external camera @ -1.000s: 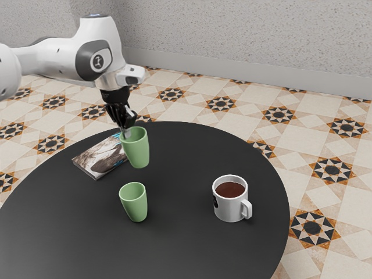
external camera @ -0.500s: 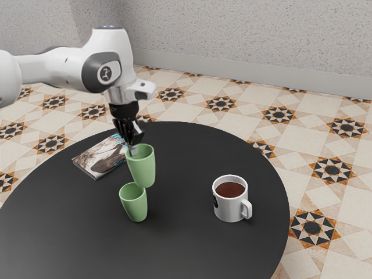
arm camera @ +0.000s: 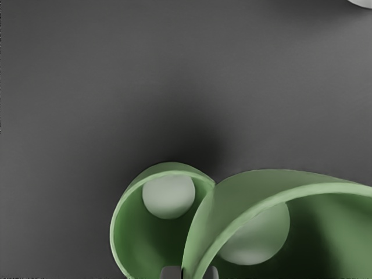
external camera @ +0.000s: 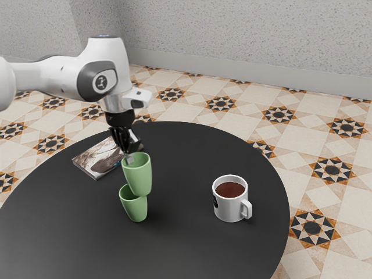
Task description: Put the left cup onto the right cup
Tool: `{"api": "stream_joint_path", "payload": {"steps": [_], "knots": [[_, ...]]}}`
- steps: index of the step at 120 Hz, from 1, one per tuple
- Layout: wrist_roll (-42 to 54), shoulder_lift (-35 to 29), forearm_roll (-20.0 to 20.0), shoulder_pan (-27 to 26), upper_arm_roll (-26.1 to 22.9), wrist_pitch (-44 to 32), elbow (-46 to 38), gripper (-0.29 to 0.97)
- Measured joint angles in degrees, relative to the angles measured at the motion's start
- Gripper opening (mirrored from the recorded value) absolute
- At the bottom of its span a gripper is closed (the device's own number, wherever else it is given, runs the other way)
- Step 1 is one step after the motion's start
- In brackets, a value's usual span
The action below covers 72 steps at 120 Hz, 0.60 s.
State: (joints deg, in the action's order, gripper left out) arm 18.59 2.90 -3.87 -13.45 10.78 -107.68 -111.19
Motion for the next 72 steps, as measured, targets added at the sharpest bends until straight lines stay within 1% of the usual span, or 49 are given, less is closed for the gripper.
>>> {"api": "stream_joint_path", "payload": {"steps": [42,72], "knots": [[-0.2,-0.2,0.1,2.7,0.0,-1.2,-0.7,-0.11],[-0.3,-0.2,0.1,2.1,0.0,-1.6,-1.4,-0.11]]}}
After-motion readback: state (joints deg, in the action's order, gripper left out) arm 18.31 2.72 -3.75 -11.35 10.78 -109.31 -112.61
